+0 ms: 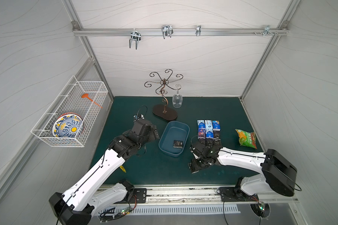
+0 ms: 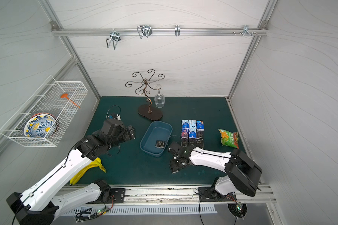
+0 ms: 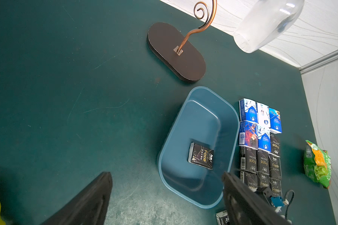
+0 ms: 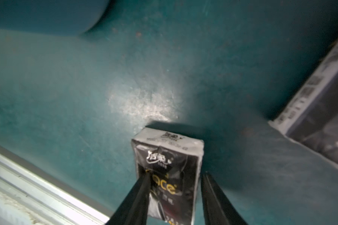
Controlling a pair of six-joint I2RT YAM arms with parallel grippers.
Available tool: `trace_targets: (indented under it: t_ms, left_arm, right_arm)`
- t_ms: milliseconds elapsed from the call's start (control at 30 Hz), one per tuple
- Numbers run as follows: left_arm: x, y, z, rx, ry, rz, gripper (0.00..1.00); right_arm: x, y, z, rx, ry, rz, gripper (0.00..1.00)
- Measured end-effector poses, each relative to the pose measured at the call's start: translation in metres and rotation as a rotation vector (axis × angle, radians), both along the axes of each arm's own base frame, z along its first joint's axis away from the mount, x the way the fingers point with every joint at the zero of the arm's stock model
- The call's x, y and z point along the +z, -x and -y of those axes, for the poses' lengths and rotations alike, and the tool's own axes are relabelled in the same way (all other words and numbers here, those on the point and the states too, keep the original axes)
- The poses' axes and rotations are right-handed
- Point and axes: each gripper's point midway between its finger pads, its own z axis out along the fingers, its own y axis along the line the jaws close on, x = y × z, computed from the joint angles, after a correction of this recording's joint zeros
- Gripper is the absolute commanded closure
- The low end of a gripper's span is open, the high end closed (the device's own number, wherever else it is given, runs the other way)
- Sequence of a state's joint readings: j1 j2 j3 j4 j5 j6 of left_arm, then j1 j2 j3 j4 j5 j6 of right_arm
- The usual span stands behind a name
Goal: Take the pocket tissues out of the storage box
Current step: Move the pocket tissues to the center of the board.
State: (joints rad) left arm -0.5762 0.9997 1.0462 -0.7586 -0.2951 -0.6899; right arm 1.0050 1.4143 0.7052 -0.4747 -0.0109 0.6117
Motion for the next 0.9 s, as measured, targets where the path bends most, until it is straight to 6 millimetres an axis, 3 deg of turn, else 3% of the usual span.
trace_targets:
  t_ms: [167,567,900]
  left_arm:
    - [-0.001,-0.001,0.002,-0.004,0.006,-0.001,0.08]
    - [-0.009,-0.004,0.01,-0.024,0.023,-0.017,0.08]
    - [-0.007,-0.006,0.012,-0.026,0.032,-0.008,0.08]
  right_arm:
    - [0.001,0.002,0.008,-0.057,-0.026,0.012,0.67]
    - [0.0,-0.012,0.078,-0.38,-0.092,0.03,0.69]
    - [-0.002,-0.019,0.075,-0.394,-0.113,0.008,0.68]
